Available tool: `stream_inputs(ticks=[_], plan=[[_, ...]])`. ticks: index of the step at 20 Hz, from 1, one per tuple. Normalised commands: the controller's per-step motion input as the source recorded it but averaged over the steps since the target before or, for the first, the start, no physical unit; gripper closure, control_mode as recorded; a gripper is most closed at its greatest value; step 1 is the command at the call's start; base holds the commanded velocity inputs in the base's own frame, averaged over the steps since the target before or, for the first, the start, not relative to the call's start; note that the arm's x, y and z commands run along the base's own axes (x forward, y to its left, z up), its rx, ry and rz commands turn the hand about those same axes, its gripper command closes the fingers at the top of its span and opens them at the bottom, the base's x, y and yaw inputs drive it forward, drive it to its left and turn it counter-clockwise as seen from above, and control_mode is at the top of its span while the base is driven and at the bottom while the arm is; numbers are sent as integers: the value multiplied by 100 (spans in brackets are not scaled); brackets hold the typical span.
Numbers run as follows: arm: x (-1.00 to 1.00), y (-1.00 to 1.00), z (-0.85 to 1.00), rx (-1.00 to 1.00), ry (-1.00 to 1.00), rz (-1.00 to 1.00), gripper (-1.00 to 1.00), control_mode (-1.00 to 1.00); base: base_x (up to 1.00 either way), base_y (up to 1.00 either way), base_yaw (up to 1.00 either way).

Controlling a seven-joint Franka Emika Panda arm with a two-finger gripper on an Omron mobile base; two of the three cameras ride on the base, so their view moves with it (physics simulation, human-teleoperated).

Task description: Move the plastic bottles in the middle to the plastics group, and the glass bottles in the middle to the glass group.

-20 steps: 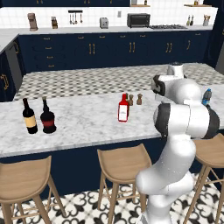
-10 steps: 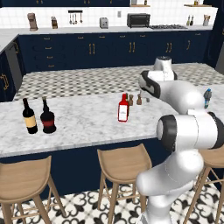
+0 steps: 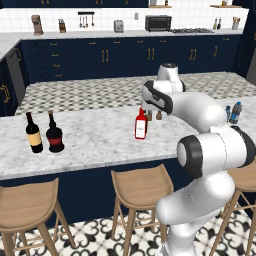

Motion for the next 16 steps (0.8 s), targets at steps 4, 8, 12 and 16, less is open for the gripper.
stream_inputs(ticks=[4, 8, 12, 16], plan=[[44, 52, 0, 0, -6, 0, -100, -100, 0, 0, 0], [57, 31, -3, 1, -3, 0, -100, -100, 0, 0, 0], [28, 26, -9, 3, -4, 0, -100, -100, 0, 0, 0], [16, 0, -9, 0, -1, 0, -100, -100, 0, 0, 0]])
